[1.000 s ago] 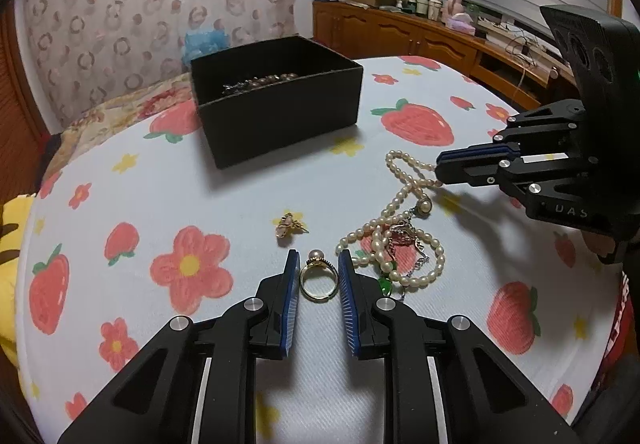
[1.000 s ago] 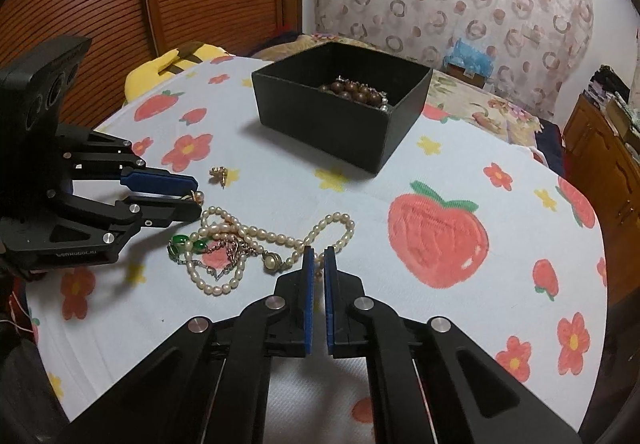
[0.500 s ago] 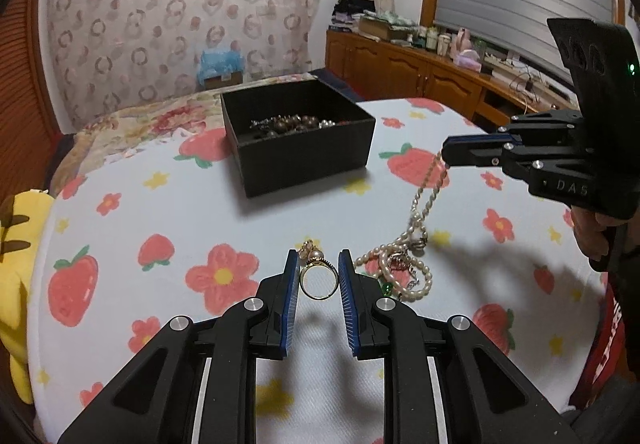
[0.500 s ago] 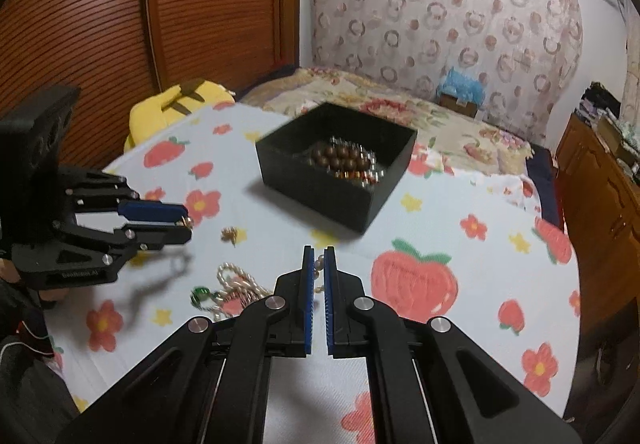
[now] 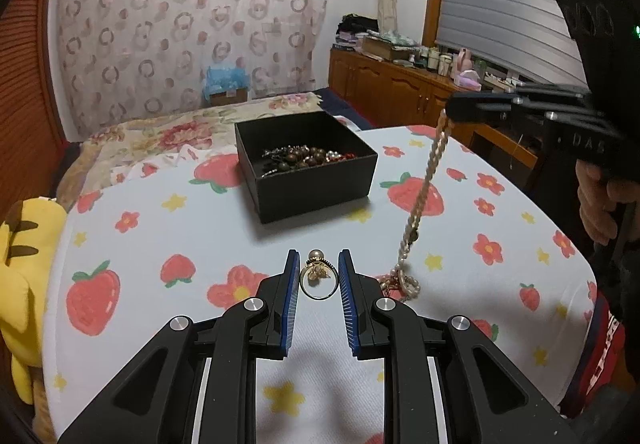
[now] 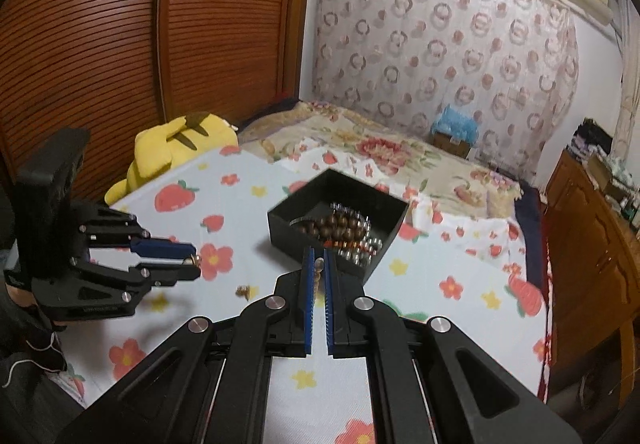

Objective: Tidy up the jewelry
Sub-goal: 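Grasp the gold ring with the left gripper while the right lifts the pearl necklace, then carry the gold ring and pearl necklace into the black box and release both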

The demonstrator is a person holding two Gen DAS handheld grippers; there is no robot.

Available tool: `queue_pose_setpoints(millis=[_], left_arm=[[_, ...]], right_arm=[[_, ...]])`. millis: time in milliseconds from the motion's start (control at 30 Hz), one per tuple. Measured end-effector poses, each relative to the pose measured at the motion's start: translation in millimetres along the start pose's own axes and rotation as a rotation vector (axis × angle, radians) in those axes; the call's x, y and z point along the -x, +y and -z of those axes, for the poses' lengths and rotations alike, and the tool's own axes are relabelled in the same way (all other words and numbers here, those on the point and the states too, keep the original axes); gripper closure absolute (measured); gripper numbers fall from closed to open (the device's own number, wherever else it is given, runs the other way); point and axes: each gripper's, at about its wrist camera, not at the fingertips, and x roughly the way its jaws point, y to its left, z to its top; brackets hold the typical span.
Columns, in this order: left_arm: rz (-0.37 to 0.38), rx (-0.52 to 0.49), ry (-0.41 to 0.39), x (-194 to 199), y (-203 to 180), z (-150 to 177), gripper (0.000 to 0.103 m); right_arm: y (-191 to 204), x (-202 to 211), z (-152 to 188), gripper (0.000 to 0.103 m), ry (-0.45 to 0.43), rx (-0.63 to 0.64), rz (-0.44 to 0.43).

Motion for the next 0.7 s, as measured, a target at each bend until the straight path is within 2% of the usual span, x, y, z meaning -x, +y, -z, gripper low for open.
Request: queue_pose_setpoints(millis=[700], left_arm=[[-0.021,0.001,-0.046,7,5,-24,0.085]], right_arm=[[-2,33,-63,0.098,-0.098,0.043,0.055]])
